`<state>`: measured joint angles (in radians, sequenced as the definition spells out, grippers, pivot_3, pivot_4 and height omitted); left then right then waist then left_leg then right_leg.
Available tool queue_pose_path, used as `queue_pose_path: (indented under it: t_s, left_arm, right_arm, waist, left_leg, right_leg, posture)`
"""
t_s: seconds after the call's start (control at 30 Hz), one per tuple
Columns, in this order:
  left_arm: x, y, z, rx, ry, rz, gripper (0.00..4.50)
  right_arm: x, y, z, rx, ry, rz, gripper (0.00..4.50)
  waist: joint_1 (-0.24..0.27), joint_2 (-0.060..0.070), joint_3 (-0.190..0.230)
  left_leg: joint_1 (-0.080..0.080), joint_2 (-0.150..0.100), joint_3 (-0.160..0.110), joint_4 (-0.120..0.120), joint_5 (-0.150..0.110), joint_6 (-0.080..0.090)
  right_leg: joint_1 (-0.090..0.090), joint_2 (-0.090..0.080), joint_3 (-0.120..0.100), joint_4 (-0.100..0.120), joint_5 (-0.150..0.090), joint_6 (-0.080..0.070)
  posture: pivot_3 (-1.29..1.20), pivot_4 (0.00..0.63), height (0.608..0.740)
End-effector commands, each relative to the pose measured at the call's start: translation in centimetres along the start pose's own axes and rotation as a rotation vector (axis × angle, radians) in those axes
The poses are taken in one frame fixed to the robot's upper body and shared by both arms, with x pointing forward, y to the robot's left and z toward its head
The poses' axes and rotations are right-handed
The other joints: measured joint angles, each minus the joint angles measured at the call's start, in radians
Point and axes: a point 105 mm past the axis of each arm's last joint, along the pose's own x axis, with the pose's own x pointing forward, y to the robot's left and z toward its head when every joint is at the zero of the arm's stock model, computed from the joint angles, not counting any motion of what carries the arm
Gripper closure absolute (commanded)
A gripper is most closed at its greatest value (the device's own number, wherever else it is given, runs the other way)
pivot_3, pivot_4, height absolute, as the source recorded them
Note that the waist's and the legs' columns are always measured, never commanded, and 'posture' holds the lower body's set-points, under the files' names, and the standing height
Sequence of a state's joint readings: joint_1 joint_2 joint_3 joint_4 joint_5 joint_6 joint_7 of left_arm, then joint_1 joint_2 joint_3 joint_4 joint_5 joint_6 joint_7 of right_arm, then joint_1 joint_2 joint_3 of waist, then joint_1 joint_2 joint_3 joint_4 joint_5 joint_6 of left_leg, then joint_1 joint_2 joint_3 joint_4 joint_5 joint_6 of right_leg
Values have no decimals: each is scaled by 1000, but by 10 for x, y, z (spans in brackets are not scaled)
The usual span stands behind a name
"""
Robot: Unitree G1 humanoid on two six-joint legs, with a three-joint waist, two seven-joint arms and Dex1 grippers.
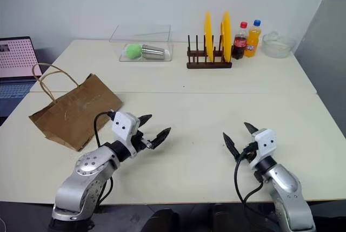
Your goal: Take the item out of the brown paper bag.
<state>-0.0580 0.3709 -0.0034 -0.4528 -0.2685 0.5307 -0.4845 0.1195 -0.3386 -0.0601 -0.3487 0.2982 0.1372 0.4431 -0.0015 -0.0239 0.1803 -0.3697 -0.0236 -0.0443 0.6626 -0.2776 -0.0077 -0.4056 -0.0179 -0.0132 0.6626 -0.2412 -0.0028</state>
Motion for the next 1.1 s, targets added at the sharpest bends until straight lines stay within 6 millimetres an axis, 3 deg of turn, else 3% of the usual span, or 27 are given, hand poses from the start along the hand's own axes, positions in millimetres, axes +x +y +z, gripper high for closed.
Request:
queue_pose_path:
  t_s: [0.03,0.53,0.77,0.93,1.1]
  left_arm:
    - [2,-2,8,31,-35,-19,40]
    - [-5,16,-2,96,-4,74,40]
    - [-11,24,4,114,-11,115,40]
    - [-23,40,18,110,-48,188,40]
    - [-52,79,34,98,-87,319,40]
  right_arm:
    - [4,-8,15,-17,-63,-21,0]
    - [10,2,7,-34,-29,85,0]
    - [16,4,11,-71,-56,86,0]
    - [26,19,32,-76,-100,216,0]
    - [34,49,62,-34,-141,478,0]
  waist:
    - [0,0,0]
    - [0,0,0]
    - [0,0,0]
    - [-1,0,1]
    - [-2,0,2]
  left_leg:
    - [0,0,0,0,0,0]
    - [0,0,0,0,0,0]
    - [0,0,0,-1,0,0]
    - [0,0,0,0,0,0]
    - [0,0,-1,-1,0,0]
  right_leg:
    - [0,0,0,0,0,0]
    - [0,0,0,-1,0,0]
    - [0,0,0,-1,0,0]
    - [0,0,0,-1,0,0]
    - [-1,0,-1,-1,0,0]
  posture:
    - [0,150,740]
    - [0,150,740]
    - [0,150,740]
    - [0,150,740]
    - [0,150,740]
